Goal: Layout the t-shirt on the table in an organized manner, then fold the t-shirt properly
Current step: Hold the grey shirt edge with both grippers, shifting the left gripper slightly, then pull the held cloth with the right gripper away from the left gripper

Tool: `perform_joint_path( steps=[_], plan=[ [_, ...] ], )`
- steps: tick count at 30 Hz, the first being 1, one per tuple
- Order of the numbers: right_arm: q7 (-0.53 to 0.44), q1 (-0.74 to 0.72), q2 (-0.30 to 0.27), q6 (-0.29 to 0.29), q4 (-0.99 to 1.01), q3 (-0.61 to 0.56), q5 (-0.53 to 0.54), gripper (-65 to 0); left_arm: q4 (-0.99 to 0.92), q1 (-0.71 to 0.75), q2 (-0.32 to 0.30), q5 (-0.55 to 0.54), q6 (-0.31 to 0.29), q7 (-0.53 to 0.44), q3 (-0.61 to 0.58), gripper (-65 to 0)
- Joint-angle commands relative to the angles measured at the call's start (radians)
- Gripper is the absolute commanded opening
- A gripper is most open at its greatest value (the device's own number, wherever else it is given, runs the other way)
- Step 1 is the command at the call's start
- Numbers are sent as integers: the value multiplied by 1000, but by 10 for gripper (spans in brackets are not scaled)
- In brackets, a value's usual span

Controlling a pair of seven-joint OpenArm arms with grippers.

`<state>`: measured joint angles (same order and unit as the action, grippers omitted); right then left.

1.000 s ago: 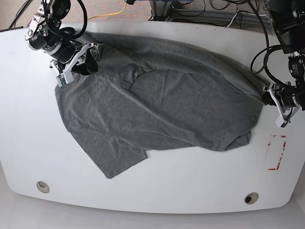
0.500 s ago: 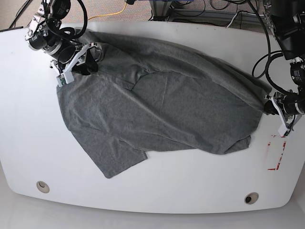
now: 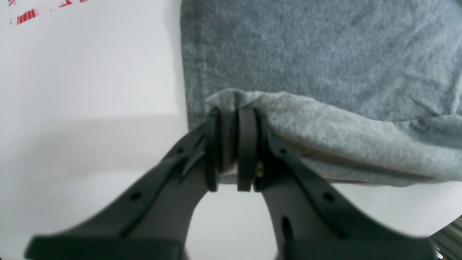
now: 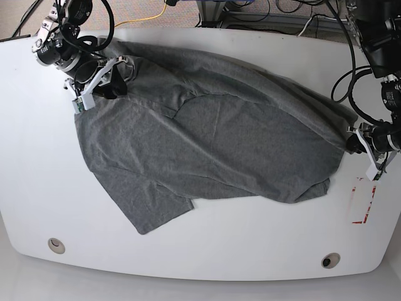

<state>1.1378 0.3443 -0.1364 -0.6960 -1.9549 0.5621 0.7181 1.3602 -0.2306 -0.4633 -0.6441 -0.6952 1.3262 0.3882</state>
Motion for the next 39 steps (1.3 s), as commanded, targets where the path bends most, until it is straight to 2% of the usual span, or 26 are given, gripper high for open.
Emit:
perform_joint_path(
  steps=[1,5,11,13,16,18,22,24,27,39],
  plan=[
    [-14,-7,-12,-2,-16,11,19,-479,14,-22,-19,-10,4,-20,7,-587],
    [-14,-9,-12,-2,-16,13,19,-484,14,-22,-19,-10,6,-20,7,-587],
    [-14,-9,-13,-2,-16,11,19,-607,14,-22,-19,-10,6,-20,5,-587],
    [-12,-9,-13,-2,-16,9,19,-604,14,-22,-19,-10,6,-20,5,-587],
    [-12,-9,-13,-2,-16,9,19,-531,14,-22,-19,-10,6,-20,5,-587],
    [-12,-7,-12,-2,-16,14,19,-449,14,-20,-21,-10,6,-20,4,-587],
    [-12,-1,-12,-2,-16,17,19,-233,14,-20,-21,-10,2,-20,4,-587],
    [-12,-1,-12,-2,-16,29,19,-151,14,-20,-21,-10,2,-20,4,-587],
    [-12,-1,-2,-2,-14,48,19,-75,14,-14,-21,-10,2,-20,4,-587],
    [-11,-9,82,-2,42,59,16,-75,14,0,-21,-12,2,-20,4,-587]
  ],
)
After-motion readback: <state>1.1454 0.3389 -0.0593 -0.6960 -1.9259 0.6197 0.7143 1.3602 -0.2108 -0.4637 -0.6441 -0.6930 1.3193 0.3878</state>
